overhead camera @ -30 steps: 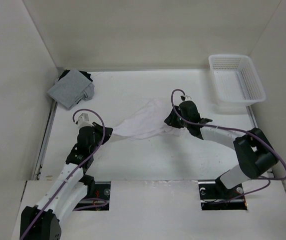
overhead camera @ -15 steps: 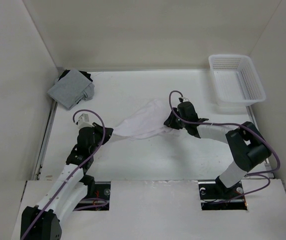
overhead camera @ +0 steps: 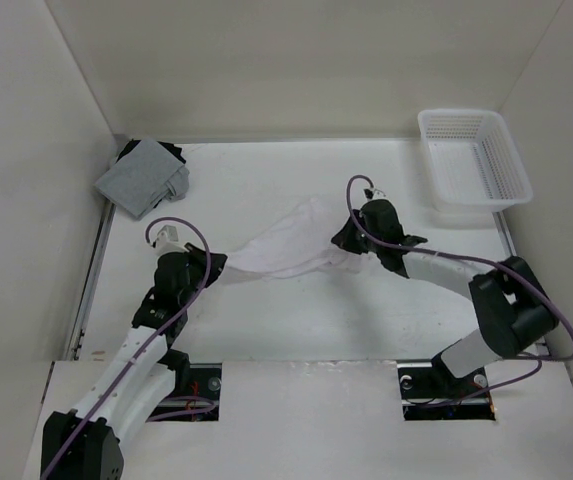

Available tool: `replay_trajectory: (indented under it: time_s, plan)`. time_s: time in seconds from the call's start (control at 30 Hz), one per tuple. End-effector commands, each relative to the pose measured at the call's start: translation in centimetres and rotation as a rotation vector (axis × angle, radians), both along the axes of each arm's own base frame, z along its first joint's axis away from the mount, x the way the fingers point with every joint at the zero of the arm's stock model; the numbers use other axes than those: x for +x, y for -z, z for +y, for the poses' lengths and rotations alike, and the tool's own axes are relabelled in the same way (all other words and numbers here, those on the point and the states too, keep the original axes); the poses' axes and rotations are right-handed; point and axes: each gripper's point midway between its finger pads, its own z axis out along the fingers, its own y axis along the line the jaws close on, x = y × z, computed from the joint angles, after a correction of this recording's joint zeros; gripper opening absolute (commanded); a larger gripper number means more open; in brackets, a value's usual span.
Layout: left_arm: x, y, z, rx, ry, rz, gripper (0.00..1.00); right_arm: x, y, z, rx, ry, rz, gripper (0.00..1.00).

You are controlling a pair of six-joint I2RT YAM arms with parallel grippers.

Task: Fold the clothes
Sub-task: Flatten the tank top out

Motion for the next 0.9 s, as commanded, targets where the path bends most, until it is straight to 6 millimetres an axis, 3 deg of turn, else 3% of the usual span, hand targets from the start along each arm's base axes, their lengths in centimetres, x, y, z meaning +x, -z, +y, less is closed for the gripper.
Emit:
replay_trajectory:
  time_s: [0.0, 0.07, 0.2, 0.37, 0.53, 0.6, 0.67, 0.8, 0.87]
  plan:
    - [1.8, -5.9, -0.5, -0.042, 0.002, -0.146, 0.02, 0.9, -8.8, 0.2, 0.086, 0.025, -0.209, 0.03]
    - [2.1, -9.4, -0.8, -0.055, 0.007, -0.22, 0.01, -0.1, -13.3, -0.9, 0.1, 0.043, -0.293, 0.03]
    - [1.0, -19.3, -0.7, -0.105, -0.001, -0.424, 0.01, -4.2, -23.7, -3.9, 0.127, 0.088, -0.491, 0.03]
    - [-3.3, -31.6, 1.0, -0.129, -0.043, -0.685, 0.01, -11.1, -36.4, -8.4, 0.176, 0.139, -0.715, 0.03]
    - [-6.7, -39.9, 2.8, -0.137, -0.091, -0.861, 0.01, -16.1, -46.4, -11.6, 0.261, 0.16, -0.877, 0.02]
    - [-8.1, -43.3, 3.6, -0.143, -0.112, -0.933, 0.01, -17.1, -49.3, -12.3, 0.283, 0.161, -0.923, 0.02]
    - [-9.0, -45.4, 4.2, -0.15, -0.13, -0.978, 0.01, -17.7, -51.5, -12.2, 0.299, 0.143, -0.954, 0.02]
    - [-8.8, -47.3, 4.9, -0.119, -0.17, -1.008, 0.01, -16.6, -53.2, -10.4, 0.255, 0.129, -0.999, 0.03]
    - [-6.5, -46.2, 4.4, -0.079, -0.181, -0.971, 0.01, -14.4, -52.7, -9.1, 0.196, 0.133, -1.003, 0.03]
